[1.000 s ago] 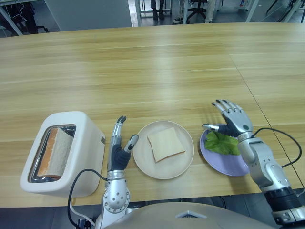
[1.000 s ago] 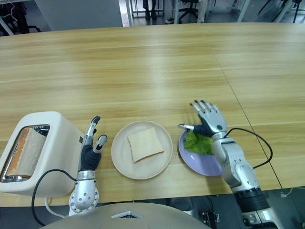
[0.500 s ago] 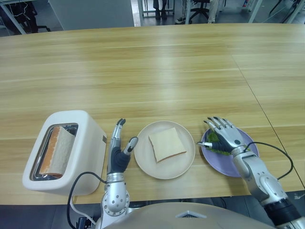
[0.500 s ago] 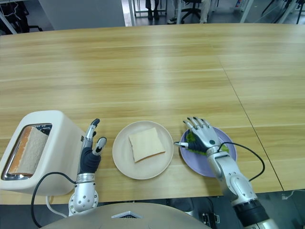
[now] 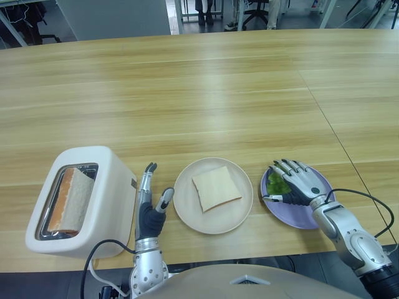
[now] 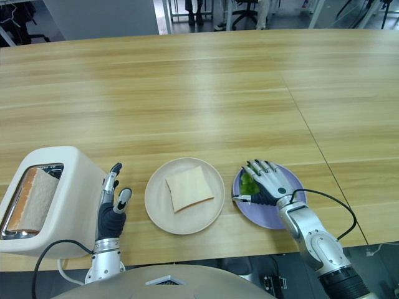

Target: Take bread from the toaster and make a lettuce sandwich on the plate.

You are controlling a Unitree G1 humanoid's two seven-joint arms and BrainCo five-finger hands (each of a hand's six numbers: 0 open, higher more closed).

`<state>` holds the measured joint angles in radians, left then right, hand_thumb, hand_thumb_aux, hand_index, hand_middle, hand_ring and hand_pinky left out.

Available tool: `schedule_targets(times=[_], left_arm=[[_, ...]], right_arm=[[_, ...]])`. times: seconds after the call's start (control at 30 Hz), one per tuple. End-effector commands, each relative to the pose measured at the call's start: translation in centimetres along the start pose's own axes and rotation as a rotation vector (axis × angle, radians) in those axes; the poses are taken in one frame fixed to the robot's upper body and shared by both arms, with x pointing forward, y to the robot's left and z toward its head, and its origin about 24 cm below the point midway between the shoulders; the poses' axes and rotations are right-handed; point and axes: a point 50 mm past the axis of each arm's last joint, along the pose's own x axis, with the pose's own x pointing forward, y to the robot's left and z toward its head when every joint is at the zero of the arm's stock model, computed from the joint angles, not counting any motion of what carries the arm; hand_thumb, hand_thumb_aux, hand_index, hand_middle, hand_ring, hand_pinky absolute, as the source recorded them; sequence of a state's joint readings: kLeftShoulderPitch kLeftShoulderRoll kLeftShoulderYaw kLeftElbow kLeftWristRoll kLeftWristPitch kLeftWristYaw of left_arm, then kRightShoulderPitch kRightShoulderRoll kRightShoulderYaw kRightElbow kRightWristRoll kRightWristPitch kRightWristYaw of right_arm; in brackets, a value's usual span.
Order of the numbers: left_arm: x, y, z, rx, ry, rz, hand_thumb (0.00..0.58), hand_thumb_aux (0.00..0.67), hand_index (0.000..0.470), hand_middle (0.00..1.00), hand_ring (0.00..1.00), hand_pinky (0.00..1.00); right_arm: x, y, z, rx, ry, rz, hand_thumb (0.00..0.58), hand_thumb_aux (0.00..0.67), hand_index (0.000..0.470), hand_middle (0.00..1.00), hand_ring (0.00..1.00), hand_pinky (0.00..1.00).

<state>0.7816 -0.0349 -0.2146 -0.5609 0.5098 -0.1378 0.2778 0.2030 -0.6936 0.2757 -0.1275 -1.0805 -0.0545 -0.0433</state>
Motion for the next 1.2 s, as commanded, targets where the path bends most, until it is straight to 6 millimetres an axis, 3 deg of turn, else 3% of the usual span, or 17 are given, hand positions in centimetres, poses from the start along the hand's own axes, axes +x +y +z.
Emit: schedule_targets(times=[0.03, 0.07, 0.1, 0.17, 0.2, 0.23, 0.33, 0.37, 0.53, 0.57, 0.6, 0.63, 0.67, 0.9, 1.2], left_arm=[[-0.3, 0.0, 0.3, -0.023, -0.001, 0.008, 0.0, 0.0, 0.0, 0.0, 0.0, 0.0], [-0.3, 0.0, 0.3, -0.024, -0.001, 0.01, 0.0, 0.0, 0.0, 0.0, 0.0, 0.0], [-0.4, 0.0, 0.3, -0.025, 0.0, 0.012, 0.0, 0.0, 0.0, 0.0, 0.0, 0.0], [-0.4, 0.0, 0.2, -0.027, 0.0, 0.014, 0.0, 0.0, 0.0, 0.0, 0.0, 0.0], [-0.4, 0.0, 0.2, -0.028, 0.0, 0.017, 0.0, 0.0, 0.0, 0.0, 0.0, 0.0], [-0.4, 0.1, 0.2, -0.029, 0.0, 0.019, 0.0, 0.0, 0.0, 0.0, 0.0, 0.0], [-0.4, 0.2, 0.2, -0.027, -0.001, 0.024, 0.0, 0.0, 0.0, 0.0, 0.0, 0.0], [-0.4, 0.3, 0.2, -0.027, -0.001, 0.026, 0.0, 0.0, 0.0, 0.0, 0.0, 0.0], [-0.5, 0.4, 0.1, -0.029, 0.002, 0.033, 0.0, 0.0, 0.0, 0.0, 0.0, 0.0], [-0.6, 0.4, 0.1, -0.03, 0.002, 0.032, 0.0, 0.0, 0.0, 0.0, 0.0, 0.0], [-0.6, 0.4, 0.0, -0.029, 0.003, 0.031, 0.0, 0.0, 0.0, 0.0, 0.0, 0.0], [-0.6, 0.4, 0.0, -0.027, 0.004, 0.03, 0.0, 0.0, 0.0, 0.0, 0.0, 0.0], [-0.6, 0.4, -0.1, -0.026, 0.004, 0.03, 0.0, 0.0, 0.0, 0.0, 0.0, 0.0], [-0.4, 0.1, -0.1, -0.033, -0.002, 0.018, 0.0, 0.0, 0.0, 0.0, 0.0, 0.0], [-0.2, -0.1, -0.2, -0.038, 0.0, 0.013, 0.0, 0.0, 0.0, 0.0, 0.0, 0.0]], right_arm=[[0.1, 0.1, -0.2, -0.053, -0.012, -0.002, 0.0, 0.0, 0.0, 0.0, 0.0, 0.0], [0.2, 0.2, -0.3, -0.062, -0.011, -0.006, 0.0, 0.0, 0.0, 0.0, 0.0, 0.0], [0.2, 0.2, -0.3, -0.07, -0.012, -0.009, 0.316, 0.218, 0.15, 0.0, 0.0, 0.0], [0.4, 0.3, -0.4, -0.083, -0.013, -0.016, 0.319, 0.221, 0.152, 0.0, 0.0, 0.0], [0.6, 0.4, -0.4, -0.088, -0.011, -0.016, 0.485, 0.399, 0.274, 0.0, 0.0, 0.0], [0.7, 0.4, -0.4, -0.1, -0.012, -0.02, 0.534, 0.481, 0.33, 0.0, 0.0, 0.0], [0.8, 0.5, -0.6, -0.133, -0.015, -0.016, 0.556, 0.533, 0.366, 0.0, 0.0, 0.0], [0.8, 0.6, -0.7, -0.141, -0.012, -0.014, 0.579, 0.649, 0.446, 0.0, 0.0, 0.0], [0.8, 1.0, -0.8, -0.183, -0.024, -0.003, 0.58, 0.67, 0.46, 0.0, 0.0, 0.0], [0.8, 1.0, -0.8, -0.183, -0.023, -0.003, 0.569, 0.578, 0.397, 0.0, 0.0, 0.0], [0.8, 1.2, -0.8, -0.178, -0.02, 0.005, 0.563, 0.554, 0.381, 0.0, 0.0, 0.0], [0.8, 1.3, -0.8, -0.174, -0.018, 0.01, 0.57, 0.581, 0.399, 0.0, 0.0, 0.0], [0.8, 1.3, -0.8, -0.168, -0.017, 0.014, 0.58, 0.67, 0.46, 0.0, 0.0, 0.0], [1.1, 0.3, -0.8, -0.107, -0.002, -0.02, 0.58, 0.67, 0.46, 0.0, 0.0, 0.0], [1.8, -3.4, -1.5, -0.045, 0.036, -0.164, 0.58, 0.67, 0.46, 0.0, 0.0, 0.0]])
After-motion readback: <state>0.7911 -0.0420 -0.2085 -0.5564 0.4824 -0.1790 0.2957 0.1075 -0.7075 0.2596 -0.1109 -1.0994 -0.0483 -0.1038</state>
